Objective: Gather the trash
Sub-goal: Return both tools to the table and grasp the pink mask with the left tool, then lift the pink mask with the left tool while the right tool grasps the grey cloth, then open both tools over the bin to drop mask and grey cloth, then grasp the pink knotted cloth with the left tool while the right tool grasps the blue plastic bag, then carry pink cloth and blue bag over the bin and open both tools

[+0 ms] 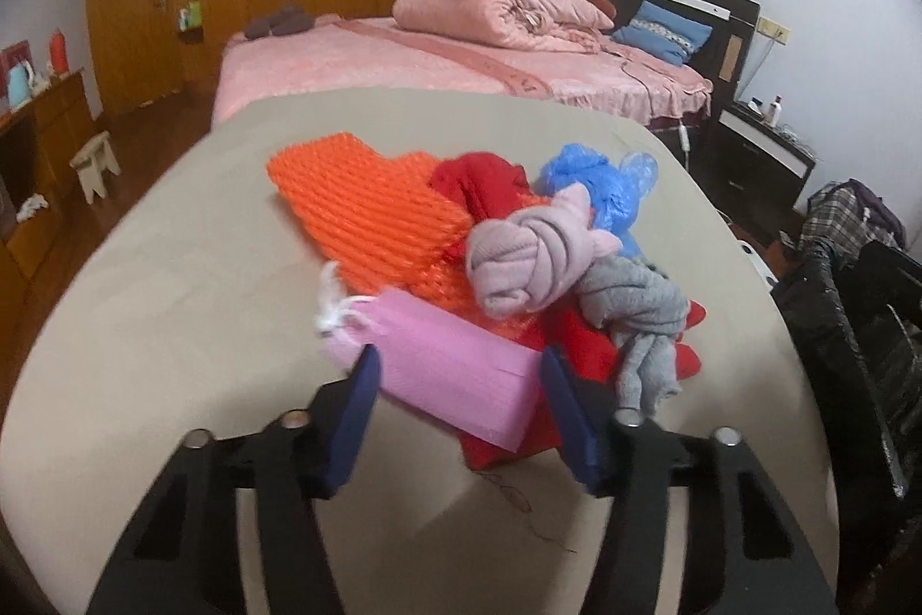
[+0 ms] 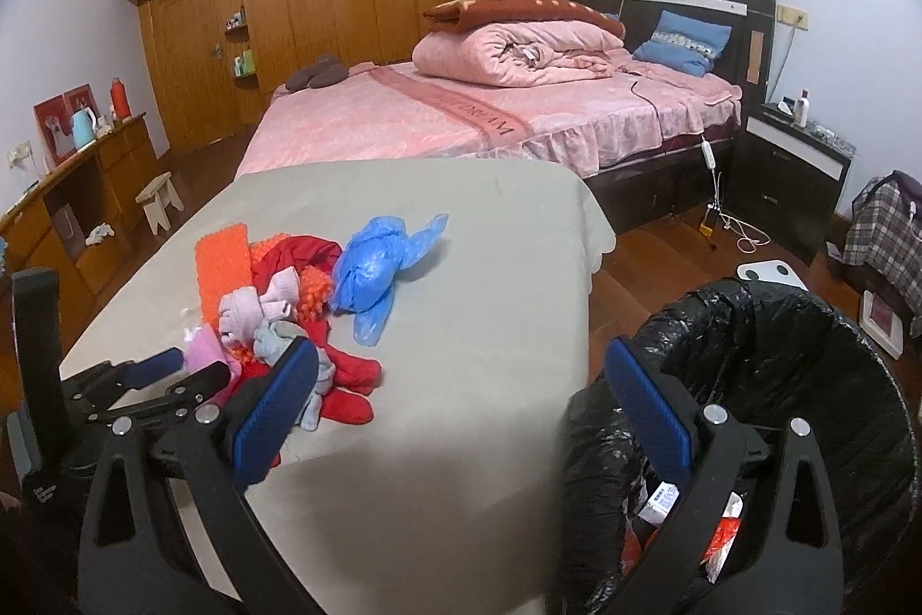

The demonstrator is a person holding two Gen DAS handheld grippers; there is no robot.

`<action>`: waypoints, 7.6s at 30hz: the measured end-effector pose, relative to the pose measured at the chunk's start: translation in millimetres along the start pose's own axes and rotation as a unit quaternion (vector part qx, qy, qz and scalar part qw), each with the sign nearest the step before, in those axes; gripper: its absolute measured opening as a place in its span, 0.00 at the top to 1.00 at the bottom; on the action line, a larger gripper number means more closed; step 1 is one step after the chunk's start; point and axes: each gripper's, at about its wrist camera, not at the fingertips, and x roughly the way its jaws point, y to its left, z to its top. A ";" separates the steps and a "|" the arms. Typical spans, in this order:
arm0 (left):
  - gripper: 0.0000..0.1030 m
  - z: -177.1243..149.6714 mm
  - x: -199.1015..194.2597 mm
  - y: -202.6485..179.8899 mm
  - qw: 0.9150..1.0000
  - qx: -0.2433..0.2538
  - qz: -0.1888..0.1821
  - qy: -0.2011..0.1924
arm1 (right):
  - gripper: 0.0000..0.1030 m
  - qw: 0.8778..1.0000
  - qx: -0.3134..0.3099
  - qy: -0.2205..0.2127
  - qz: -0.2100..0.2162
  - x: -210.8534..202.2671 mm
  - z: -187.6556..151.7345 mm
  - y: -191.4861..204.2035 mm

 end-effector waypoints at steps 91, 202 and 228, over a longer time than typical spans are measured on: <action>0.96 52.4 -67.7 -22.9 0.994 0.023 -0.075 -0.076 | 0.68 0.995 -0.004 -0.019 0.095 -33.9 32.0 11.9; 0.58 66.8 -22.9 3.0 0.995 -0.014 -0.049 -0.085 | 0.06 1.000 0.012 -0.014 0.019 44.7 38.2 3.5; 0.58 85.2 33.9 50.8 0.997 -0.041 0.012 -0.070 | 0.40 0.993 -0.014 0.100 0.060 172.1 40.3 51.9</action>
